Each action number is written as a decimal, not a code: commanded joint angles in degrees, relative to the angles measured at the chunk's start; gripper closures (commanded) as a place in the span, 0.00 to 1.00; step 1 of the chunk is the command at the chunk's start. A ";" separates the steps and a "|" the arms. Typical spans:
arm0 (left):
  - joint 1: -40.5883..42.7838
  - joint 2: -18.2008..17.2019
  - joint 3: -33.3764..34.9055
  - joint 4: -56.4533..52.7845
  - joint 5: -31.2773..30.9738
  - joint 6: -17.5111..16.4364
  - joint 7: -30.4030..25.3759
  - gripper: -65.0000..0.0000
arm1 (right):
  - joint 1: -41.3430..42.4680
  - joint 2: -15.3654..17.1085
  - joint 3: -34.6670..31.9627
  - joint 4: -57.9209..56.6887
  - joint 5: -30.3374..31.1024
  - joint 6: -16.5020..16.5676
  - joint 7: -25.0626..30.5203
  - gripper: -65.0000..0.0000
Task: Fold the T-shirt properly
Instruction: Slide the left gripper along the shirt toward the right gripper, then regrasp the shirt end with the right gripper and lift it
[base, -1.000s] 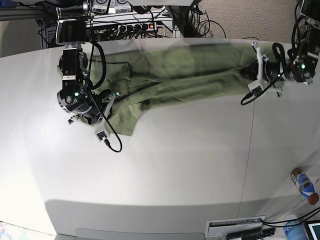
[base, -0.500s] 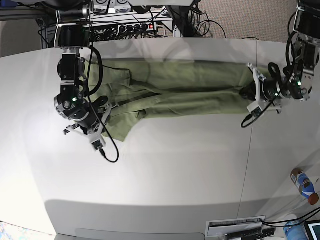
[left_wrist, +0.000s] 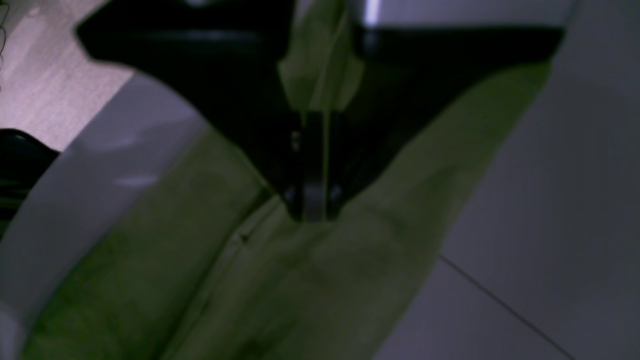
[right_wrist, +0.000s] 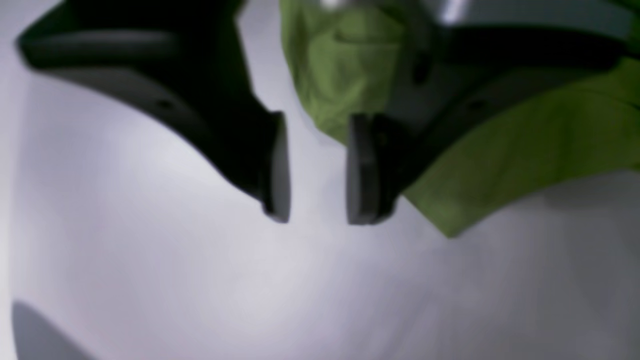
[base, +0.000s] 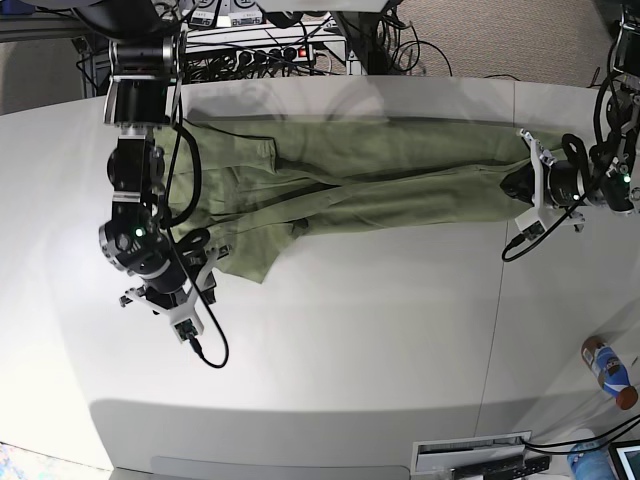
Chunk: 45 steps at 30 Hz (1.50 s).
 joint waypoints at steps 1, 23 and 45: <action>-0.83 -1.25 -0.48 0.76 -0.83 -0.06 -1.20 0.96 | 2.16 0.31 -0.11 -1.38 0.33 -0.15 1.05 0.66; -0.81 -1.25 -0.48 0.76 -1.90 -0.06 -1.09 0.96 | 8.00 0.52 -7.37 -14.97 4.28 -0.13 -6.88 0.65; -0.81 -1.16 -0.48 0.76 -3.15 -0.06 -1.81 0.96 | 7.50 0.48 -7.37 -5.77 15.02 -0.09 -15.80 1.00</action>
